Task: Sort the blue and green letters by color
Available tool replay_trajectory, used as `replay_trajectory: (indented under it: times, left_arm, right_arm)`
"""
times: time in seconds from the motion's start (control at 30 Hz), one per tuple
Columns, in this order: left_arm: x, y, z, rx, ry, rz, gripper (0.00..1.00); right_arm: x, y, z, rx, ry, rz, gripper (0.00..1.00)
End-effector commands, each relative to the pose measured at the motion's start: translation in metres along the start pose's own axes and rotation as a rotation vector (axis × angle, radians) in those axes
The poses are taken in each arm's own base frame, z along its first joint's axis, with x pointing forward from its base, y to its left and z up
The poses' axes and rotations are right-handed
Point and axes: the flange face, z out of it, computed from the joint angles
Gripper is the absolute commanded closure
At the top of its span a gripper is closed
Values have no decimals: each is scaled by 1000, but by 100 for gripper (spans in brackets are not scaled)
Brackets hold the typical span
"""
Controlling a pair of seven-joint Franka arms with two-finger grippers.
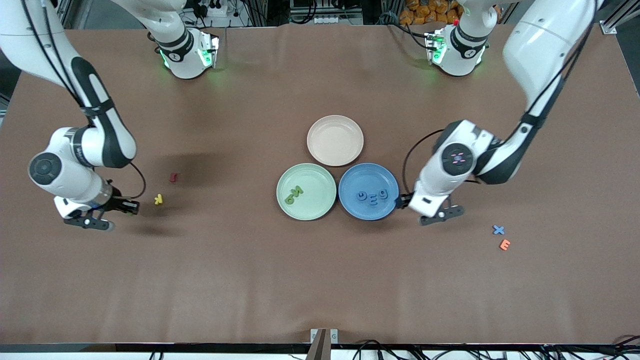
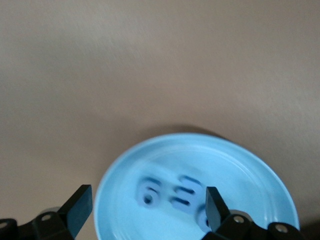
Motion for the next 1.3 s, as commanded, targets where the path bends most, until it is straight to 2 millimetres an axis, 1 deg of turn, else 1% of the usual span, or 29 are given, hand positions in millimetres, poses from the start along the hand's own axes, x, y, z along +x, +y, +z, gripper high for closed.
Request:
replay_trajectory:
  times: [0.0, 0.1, 0.27, 0.37, 0.5, 0.63, 0.73, 0.83, 0.87, 0.9, 1.03, 1.1, 1.17, 1.2, 1.27]
  left_arm:
    - [7, -61, -1, 4, 14, 88, 0]
    - [22, -91, -1, -1, 18, 141, 0]
    - [41, -137, 1, 1, 15, 222, 0]
    - [54, -164, 0, -2, 22, 283, 0]
    - [70, -196, 2, -10, 31, 363, 0]
    - [80, -210, 20, 9, 25, 433, 0]
    - [91, -229, 37, 75, 31, 485, 0]
    - [102, -238, 50, 110, 41, 521, 0]
    - [108, -240, 52, 120, 50, 532, 0]
    - [114, -242, 62, 157, 60, 590, 0]
    - [117, -244, 66, 152, 60, 578, 0]
    - [119, -243, 64, 148, 64, 566, 0]
    - [118, -240, 64, 141, 64, 554, 0]
    - [119, -240, 64, 138, 63, 542, 0]
    - [119, -238, 64, 128, 63, 529, 0]
  right_arm:
    - [-4, -68, -15, 26, 3, 58, 84]
    - [-10, -115, -22, 47, -7, 52, 83]
    - [-23, -181, -36, 47, -35, 15, 82]
    - [-32, -216, -46, 39, -49, -19, 81]
    - [-43, -252, -56, 31, -60, -66, 81]
    - [-57, -284, -61, 38, -53, -116, 80]
    - [-67, -309, -66, 44, -42, -157, 80]
    - [-79, -336, -68, 49, -34, -199, 80]
    - [-82, -345, -67, 51, -33, -212, 80]
    - [-96, -375, -65, 55, -28, -258, 80]
    - [-105, -396, -65, 59, -21, -291, 80]
    - [-111, -408, -63, 63, -21, -306, 79]
    - [-119, -423, -59, 63, -18, -331, 79]
    - [-124, -434, -60, 69, -14, -344, 79]
    - [-130, -448, -59, 72, -5, -369, 78]
